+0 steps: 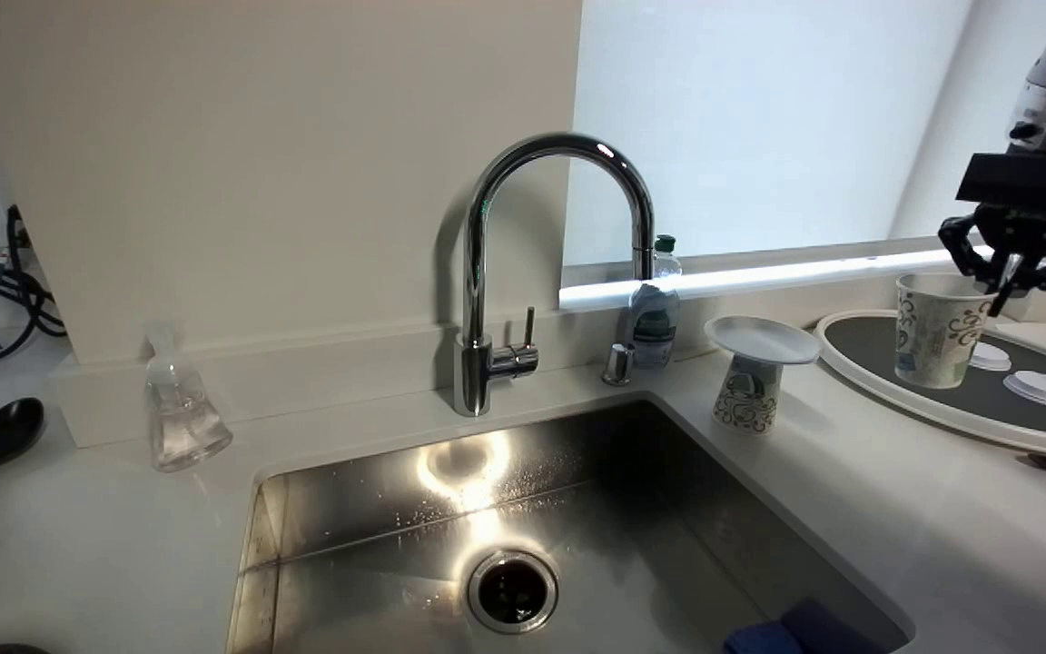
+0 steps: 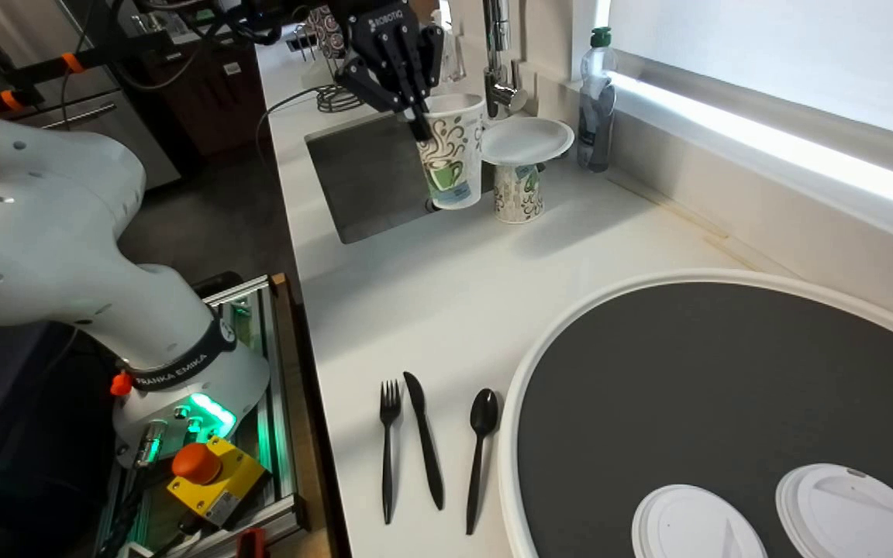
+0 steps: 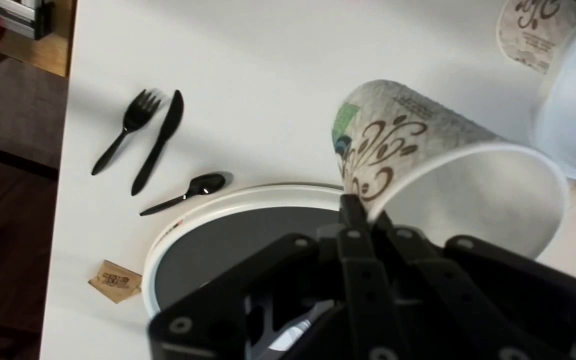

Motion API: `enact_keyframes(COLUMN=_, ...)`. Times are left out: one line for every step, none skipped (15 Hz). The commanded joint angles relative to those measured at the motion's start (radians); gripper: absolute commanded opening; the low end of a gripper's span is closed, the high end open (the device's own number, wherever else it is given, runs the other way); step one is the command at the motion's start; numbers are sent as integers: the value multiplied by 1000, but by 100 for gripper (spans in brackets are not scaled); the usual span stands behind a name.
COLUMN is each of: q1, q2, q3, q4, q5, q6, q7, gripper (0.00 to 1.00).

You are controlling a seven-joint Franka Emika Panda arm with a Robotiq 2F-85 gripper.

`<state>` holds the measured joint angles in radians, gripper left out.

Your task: Put the cup on the counter, then place the plate on it

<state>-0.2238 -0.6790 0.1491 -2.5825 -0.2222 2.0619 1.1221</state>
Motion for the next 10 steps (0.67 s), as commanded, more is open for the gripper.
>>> enact_keyframes(q1=16, q2=-45, q3=-4, q4=-86, q5=38, q6=-6, q7=62, gripper=1)
enact_keyframes(q1=16, q2=-44, q3=3, q4=-104, q5=45, q6=1, q7=90, gripper=1)
enact_keyframes(q1=21, q2=-44, q3=0, q4=-120, q5=58, q6=7, q7=108, gripper=1)
enact_keyframes(q1=22, q2=-45, q3=3, q4=-135, q5=65, q6=14, q7=133, gripper=1)
enact_keyframes(q1=26, q2=-43, q3=2, q4=-149, q5=74, q6=19, q7=147, gripper=1)
enact_keyframes(q1=32, q2=-44, q3=-3, q4=-163, q5=85, q6=29, q7=155, gripper=1)
enact_keyframes(q1=39, q2=-45, q3=-5, q4=-177, q5=96, q6=42, q7=162, gripper=1)
enact_keyframes(q1=50, q2=-44, q3=-6, q4=-188, q5=112, q6=52, q7=164, gripper=1)
enact_keyframes(q1=60, q2=-46, q3=-9, q4=-201, q5=127, q6=70, q7=162, gripper=1)
enact_keyframes(q1=67, q2=-51, q3=-6, q4=-214, q5=141, q6=93, q7=161, gripper=1)
